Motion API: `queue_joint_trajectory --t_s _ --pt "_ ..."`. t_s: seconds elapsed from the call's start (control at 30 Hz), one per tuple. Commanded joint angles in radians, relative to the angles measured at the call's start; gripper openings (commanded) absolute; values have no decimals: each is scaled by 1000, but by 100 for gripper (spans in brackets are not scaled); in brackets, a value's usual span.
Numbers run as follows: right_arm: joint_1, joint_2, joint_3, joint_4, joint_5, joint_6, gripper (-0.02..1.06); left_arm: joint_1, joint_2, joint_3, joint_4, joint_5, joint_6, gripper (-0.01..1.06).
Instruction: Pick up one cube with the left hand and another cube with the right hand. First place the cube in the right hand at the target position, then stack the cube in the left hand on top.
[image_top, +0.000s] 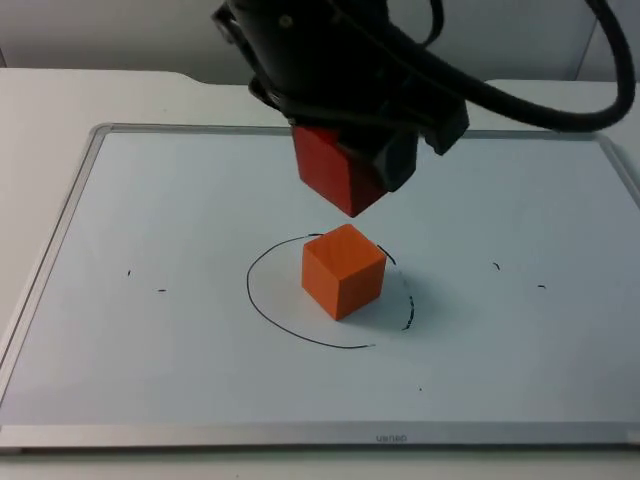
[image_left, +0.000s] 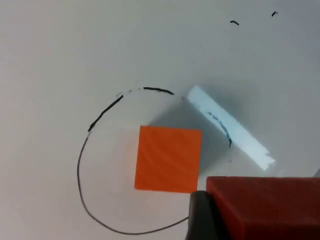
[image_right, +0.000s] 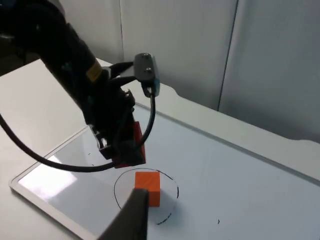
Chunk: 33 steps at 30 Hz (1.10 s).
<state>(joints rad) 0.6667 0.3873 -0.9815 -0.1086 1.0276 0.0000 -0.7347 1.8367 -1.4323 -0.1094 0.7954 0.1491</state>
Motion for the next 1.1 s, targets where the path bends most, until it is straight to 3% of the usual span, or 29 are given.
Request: queue_joint_trajectory --t_s 0.0,0.17,0.7,1.07 --pt "5 -3 7 -10 14 0 99 -15 62 -48 14 7 2 0" --pt "5 -3 7 -10 16 -7 99 -15 118 -68 23 5 2 0" --pt "5 -3 7 -47 16 -17 99 -15 188 -71 109 -116 9 0" --pt "5 -3 7 -47 16 -17 99 -2 223 -71 119 -112 9 0"
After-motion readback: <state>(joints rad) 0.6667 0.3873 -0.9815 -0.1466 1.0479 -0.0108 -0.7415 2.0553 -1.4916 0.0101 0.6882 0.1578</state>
